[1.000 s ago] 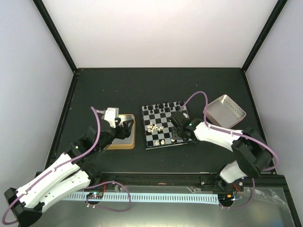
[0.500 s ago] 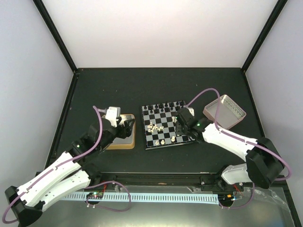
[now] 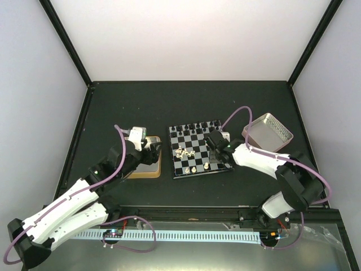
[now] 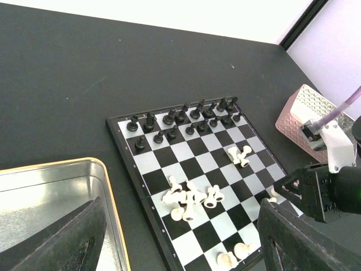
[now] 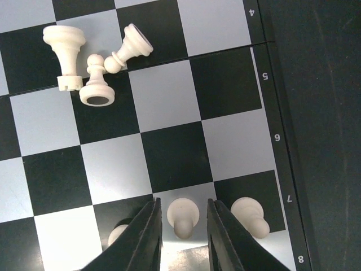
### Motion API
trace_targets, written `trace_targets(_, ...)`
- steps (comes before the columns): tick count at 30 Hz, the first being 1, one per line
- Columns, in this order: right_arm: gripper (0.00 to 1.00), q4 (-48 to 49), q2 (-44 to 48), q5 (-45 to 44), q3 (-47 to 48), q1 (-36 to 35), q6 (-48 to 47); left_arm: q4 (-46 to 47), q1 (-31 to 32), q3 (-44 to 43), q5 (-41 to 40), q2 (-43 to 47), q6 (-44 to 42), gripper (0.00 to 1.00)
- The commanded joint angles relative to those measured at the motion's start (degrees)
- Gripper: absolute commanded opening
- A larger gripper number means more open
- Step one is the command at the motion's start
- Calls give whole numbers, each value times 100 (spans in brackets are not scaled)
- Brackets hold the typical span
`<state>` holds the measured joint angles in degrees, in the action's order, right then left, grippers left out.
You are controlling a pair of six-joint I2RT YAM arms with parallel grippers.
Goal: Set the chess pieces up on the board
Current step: Adjust the chess piece on the chessboard.
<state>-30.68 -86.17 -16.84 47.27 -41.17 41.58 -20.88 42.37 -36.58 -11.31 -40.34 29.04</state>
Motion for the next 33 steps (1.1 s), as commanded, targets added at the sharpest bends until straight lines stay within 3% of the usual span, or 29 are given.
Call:
trace_targets(1, 23, 14, -134, -271, 162, 22, 114, 216, -28, -132, 103, -57, 15, 75)
trace_targets(9, 10, -66, -254, -208, 248, 26, 34, 250, -36, -113, 27, -64, -29, 75)
trace_targets(22, 9, -11, -102, 66, -94, 21, 70, 333, -36, -91, -65, -272, -101, 75)
trace_targets(33, 27, -247, 158, -89, 265, 21, 86, 323, -43, -111, -47, -270, -80, 75)
